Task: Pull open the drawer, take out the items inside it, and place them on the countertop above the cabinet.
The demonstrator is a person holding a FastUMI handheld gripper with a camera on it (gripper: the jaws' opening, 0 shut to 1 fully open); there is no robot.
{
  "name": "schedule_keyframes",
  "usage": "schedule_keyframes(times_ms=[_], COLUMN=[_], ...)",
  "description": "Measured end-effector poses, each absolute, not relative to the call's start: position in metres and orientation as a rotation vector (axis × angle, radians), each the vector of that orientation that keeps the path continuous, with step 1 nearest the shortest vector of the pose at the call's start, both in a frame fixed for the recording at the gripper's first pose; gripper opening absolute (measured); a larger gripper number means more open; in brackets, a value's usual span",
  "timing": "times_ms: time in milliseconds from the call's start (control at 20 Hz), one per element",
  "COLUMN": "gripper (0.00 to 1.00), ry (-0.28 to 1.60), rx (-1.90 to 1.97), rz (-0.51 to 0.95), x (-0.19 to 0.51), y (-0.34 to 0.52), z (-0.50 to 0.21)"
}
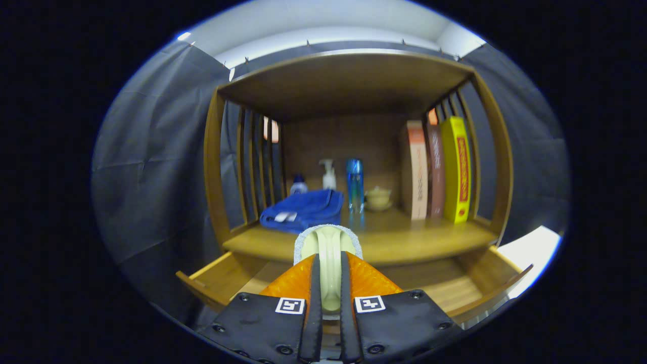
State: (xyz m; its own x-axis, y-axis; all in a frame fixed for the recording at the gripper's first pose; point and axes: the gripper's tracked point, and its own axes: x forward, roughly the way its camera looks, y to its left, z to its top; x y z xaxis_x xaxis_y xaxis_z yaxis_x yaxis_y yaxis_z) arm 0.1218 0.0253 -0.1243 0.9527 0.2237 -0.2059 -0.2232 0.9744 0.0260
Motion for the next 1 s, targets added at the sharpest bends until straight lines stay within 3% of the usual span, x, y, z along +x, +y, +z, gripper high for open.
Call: schedule_keyframes(times_ms=[200,450,1000], gripper=[0.23,0.23,0.25], ry=[0.320,0.452,0.651], rx=[-0.064,-0.090,-0.037], rz=[0.237,0.150,0.022], x=[0.175,0.245,0.278], y=[0.028,0.013,0.001], z=[-0.112,-0.124,-0.206])
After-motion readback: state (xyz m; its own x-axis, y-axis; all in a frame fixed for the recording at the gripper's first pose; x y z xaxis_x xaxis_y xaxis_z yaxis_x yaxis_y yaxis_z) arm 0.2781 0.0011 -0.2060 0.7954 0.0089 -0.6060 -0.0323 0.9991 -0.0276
